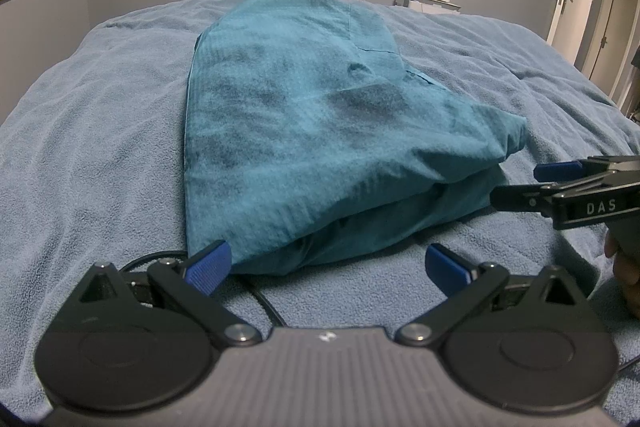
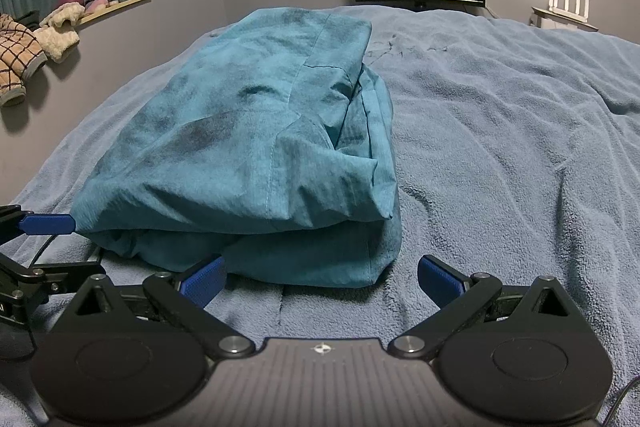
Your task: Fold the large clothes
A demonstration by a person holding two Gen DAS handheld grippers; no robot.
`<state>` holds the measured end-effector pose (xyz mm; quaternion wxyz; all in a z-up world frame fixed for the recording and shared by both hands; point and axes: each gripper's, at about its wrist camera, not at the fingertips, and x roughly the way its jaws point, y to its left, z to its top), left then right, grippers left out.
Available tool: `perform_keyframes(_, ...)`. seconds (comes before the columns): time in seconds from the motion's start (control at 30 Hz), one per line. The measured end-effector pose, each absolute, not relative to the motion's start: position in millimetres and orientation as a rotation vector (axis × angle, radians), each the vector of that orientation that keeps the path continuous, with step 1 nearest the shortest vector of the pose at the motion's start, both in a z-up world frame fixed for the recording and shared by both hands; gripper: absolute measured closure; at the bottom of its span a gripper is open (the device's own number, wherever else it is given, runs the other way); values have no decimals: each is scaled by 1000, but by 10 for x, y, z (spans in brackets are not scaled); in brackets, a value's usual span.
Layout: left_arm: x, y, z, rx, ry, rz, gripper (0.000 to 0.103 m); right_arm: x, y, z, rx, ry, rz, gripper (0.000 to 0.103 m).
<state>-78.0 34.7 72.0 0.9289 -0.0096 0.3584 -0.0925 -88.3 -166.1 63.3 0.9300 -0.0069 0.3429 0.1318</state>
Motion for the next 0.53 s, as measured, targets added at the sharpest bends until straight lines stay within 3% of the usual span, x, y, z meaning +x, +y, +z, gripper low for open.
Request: perform_keyframes(0.53, -799, 357, 721, -35, 729, -189, 0, -881, -1655, 647, -10, 695, 271, 0)
